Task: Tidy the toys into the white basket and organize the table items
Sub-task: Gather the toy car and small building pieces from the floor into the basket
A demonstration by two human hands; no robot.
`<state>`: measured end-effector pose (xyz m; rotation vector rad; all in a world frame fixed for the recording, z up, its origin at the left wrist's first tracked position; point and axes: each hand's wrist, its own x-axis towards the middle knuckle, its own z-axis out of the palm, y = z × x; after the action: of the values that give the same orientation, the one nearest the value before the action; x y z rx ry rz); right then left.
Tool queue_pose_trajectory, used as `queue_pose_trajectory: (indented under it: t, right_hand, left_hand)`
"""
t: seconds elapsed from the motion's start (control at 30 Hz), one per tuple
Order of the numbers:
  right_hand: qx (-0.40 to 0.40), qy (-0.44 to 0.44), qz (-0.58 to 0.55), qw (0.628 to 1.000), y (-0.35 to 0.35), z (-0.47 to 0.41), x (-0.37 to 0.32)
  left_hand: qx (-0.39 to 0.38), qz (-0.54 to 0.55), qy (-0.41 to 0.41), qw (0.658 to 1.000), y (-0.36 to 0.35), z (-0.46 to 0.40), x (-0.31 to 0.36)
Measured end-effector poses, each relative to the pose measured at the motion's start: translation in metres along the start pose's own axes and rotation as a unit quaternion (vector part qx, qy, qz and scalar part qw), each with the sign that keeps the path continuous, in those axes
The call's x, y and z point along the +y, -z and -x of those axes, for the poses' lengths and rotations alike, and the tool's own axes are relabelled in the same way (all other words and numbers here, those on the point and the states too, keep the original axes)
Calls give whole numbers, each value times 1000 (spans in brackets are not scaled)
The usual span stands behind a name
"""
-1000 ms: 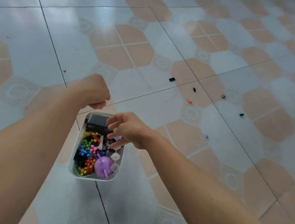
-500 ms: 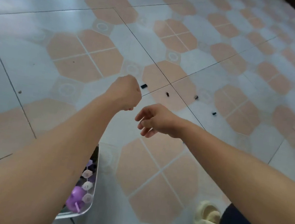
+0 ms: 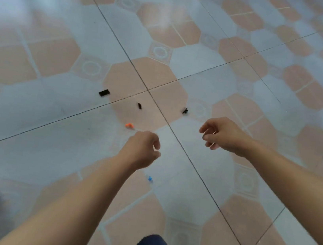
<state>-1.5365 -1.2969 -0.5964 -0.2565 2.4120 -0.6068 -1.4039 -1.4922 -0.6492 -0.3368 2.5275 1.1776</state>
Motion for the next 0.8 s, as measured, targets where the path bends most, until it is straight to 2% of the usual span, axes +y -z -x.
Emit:
queue_pose_trajectory:
  t: [0.13, 0.27, 0.47, 0.53, 0.63, 0.67, 0.73, 0.8]
  right_hand:
    - [86, -40, -50, 994, -1, -43, 65]
    - [143, -54, -12, 988, -17, -74, 102]
    - [147, -46, 10, 988, -32, -98, 119]
    - [150, -33, 26, 988, -34, -103, 116]
    - [137, -27, 61, 988, -33, -110, 106]
    - [133, -33, 36, 990, -32, -111, 103]
    - [129, -46, -104, 985, -31, -115, 90]
    - [136, -47, -218, 965, -30, -122, 73]
  left_hand:
    - [-67, -84, 20, 994, -56, -20, -7]
    - [-94, -164, 23, 982, -91, -26, -18]
    - [-83, -181, -13, 980, -92, -44, -18]
    - [-55, -141, -2, 988, -87, -52, -17]
    - [4, 3, 54, 999, -70, -64, -14]
    - [26, 78, 79, 994, -64, -68, -13]
    - [81, 220, 129, 963, -49, -75, -12]
    - [164, 250, 160, 941, -33, -83, -19]
